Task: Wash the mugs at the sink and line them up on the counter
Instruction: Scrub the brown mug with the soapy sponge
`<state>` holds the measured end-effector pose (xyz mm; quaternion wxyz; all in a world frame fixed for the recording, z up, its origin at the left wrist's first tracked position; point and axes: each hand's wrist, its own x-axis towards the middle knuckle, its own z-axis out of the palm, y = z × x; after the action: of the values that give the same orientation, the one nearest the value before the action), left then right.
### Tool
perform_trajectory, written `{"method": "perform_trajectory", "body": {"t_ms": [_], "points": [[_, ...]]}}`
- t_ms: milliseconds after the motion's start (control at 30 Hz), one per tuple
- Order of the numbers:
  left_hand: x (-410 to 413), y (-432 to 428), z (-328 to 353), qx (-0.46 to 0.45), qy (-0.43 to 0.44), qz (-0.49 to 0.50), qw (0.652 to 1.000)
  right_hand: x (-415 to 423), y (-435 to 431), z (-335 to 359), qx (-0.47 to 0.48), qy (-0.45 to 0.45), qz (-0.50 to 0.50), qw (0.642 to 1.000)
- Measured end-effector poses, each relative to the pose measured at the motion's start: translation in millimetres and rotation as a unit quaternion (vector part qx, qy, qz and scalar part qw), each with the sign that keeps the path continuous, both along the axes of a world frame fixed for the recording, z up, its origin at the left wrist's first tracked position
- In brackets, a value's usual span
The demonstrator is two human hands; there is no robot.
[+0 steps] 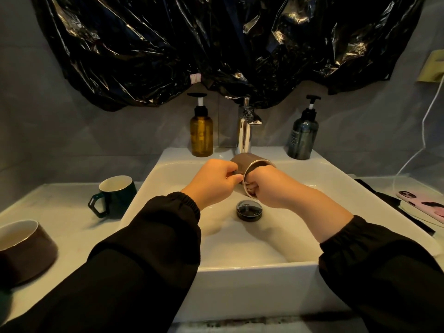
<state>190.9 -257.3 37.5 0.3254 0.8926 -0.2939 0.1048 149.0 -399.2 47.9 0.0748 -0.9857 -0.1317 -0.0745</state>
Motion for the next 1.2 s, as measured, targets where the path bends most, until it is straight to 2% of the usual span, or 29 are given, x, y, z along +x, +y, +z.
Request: {"method": "perform_trajectory", "body": {"t_ms": [33, 100, 167, 200, 233, 267, 333, 433, 533, 600, 667, 733, 800, 867, 933, 967, 1033, 1067, 1100, 1167, 1200], "points": [[0.5, 0.1, -0.3, -0.005, -0.003, 0.002, 1.000, 0.4, -2.9, 1.5, 0.026, -0.001, 0.004, 1.000], [4.1, 1.0, -0.5, -0.031, 0.012, 0.019, 0.999, 1.1, -12.7, 5.8, 0.172, -0.025, -0.006, 0.985], [9.5, 4.1, 0.8, -0.131, 0.093, 0.047, 0.986, 2.6, -21.7, 9.5, 0.347, -0.131, -0.039, 0.928], [11.5, 6.5, 2.3, -0.214, 0.168, 0.062, 0.960, 3.9, -25.6, 10.1, 0.406, -0.190, -0.069, 0.891], [13.4, 9.2, 3.8, -0.297, 0.251, 0.074, 0.918, 5.1, -28.7, 9.6, 0.433, -0.235, -0.101, 0.864], [14.2, 12.6, 4.9, -0.369, 0.328, 0.074, 0.866, 7.8, -30.1, 7.1, 0.445, -0.255, -0.124, 0.850], [16.0, 17.8, 5.3, -0.457, 0.431, 0.057, 0.776, 14.4, -28.9, 0.6, 0.454, -0.243, -0.105, 0.851], [17.6, 17.1, 5.3, -0.494, 0.504, 0.023, 0.708, 17.2, -12.1, -7.4, 0.382, -0.214, 0.033, 0.898], [19.5, 19.6, 7.3, -0.528, 0.548, -0.002, 0.649, 16.7, -6.3, -12.9, 0.225, -0.274, 0.150, 0.923], [21.5, 24.4, 8.7, -0.541, 0.562, -0.017, 0.626, 16.7, -8.8, -17.4, 0.124, -0.289, 0.174, 0.933], [21.4, 26.4, 9.4, -0.545, 0.571, -0.024, 0.614, 17.1, -9.2, -19.6, 0.086, -0.297, 0.186, 0.933], [19.7, 26.4, 10.4, -0.548, 0.578, -0.034, 0.603, 17.0, -5.1, -16.1, 0.147, -0.303, 0.170, 0.926], [17.1, 26.7, 11.1, -0.553, 0.580, -0.041, 0.596, 17.7, -2.5, -9.5, 0.308, -0.261, 0.126, 0.906], [13.4, 27.1, 11.3, -0.559, 0.580, -0.046, 0.591, 21.0, -1.6, -7.2, 0.484, -0.176, 0.032, 0.857], [9.3, 26.8, 9.8, -0.562, 0.577, -0.050, 0.591, 27.7, -4.1, -8.1, 0.616, -0.070, -0.045, 0.783], [7.1, 26.2, 8.9, -0.563, 0.574, -0.052, 0.592, 28.9, -5.2, -9.0, 0.674, -0.017, -0.070, 0.735], [3.5, 23.8, 8.5, -0.571, 0.563, -0.058, 0.595, 28.0, -5.7, -9.3, 0.781, 0.099, -0.123, 0.604], [1.6, 22.2, 9.4, -0.579, 0.552, -0.061, 0.597, 26.5, -3.9, -9.2, 0.812, 0.156, -0.143, 0.544], [-0.4, 20.4, 11.0, -0.587, 0.536, -0.062, 0.604, 22.5, 0.1, -8.5, 0.830, 0.206, -0.144, 0.498], [-3.9, 17.9, 14.5, -0.590, 0.483, -0.053, 0.645, 15.4, 9.6, -5.4, 0.845, 0.255, -0.124, 0.453], [-5.3, 17.8, 15.2, -0.581, 0.446, -0.042, 0.680, 13.1, 13.7, -3.4, 0.844, 0.257, -0.120, 0.456]]}}
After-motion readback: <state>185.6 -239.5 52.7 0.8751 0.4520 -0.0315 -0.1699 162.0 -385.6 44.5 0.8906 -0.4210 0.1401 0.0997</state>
